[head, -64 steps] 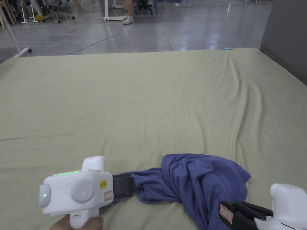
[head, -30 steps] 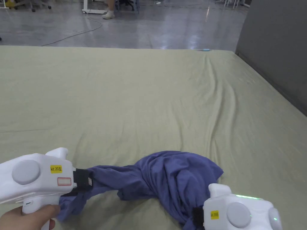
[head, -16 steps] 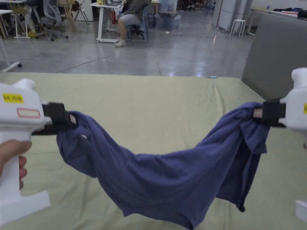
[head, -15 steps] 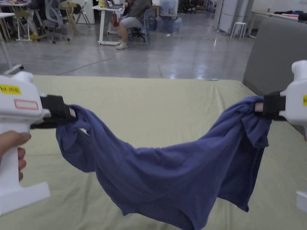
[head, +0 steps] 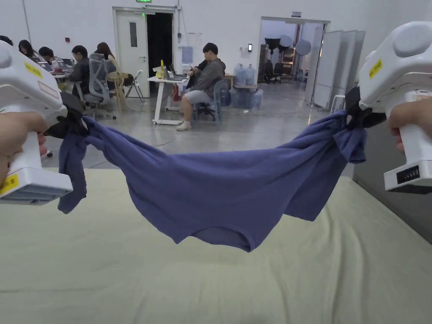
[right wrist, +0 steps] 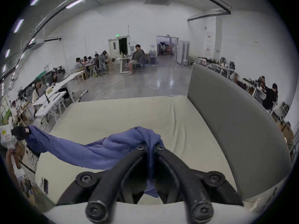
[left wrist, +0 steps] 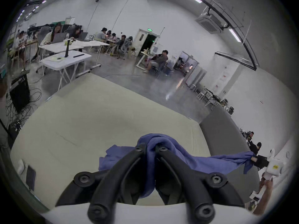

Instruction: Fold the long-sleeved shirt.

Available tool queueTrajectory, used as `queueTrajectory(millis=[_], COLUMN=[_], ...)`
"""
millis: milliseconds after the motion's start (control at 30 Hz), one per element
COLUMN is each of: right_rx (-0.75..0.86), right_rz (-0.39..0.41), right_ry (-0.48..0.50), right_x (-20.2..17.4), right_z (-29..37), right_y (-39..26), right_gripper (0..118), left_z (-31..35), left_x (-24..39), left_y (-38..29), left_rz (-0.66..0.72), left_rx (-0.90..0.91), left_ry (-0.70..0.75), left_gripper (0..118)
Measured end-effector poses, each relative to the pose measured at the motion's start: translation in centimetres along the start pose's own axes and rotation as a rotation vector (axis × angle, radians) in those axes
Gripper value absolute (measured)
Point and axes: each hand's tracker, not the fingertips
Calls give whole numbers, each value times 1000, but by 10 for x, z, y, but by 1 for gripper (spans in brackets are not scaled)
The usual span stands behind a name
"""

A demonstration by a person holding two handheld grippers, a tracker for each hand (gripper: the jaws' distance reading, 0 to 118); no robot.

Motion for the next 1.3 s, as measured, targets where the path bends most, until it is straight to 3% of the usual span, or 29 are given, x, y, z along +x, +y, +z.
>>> queueTrajectory(millis=[167,300,433,567,633,733,1000,1100,1300], right_rx=[-52,-101,-250,-366,-459,-548,-530,-553,-660], right_rz=[-8,26,27,78,97,57,130,105,176], right_ry=[-24,-38,-15,45,8,19,94,129,84], right_x=[-4,-9,-13,-13,-11,10,47,58,56], right_z=[-44,-92,-156,-217,-237,-255,-173,-144,-127], right_y=[20,-7,-81,-191,-253,-315,-400,-422,-480], right_gripper=[1,1,1,1,1,1,1,1,1], left_z=[-45,-86,-144,-191,-200,-192,-86,-55,-35], left_x=[-5,-19,-51,-96,-121,-152,-200,-210,-227], left_y=[8,-17,-90,-179,-227,-280,-349,-371,-411], left_rz=[-15,0,-68,-40,-33,-56,-166,-198,-202], left_rx=[-24,-81,-222,-409,-504,-591,-703,-716,-773], left_ry=[53,72,149,223,244,267,206,220,242], left_gripper=[3,3,3,3,3,3,2,2,2])
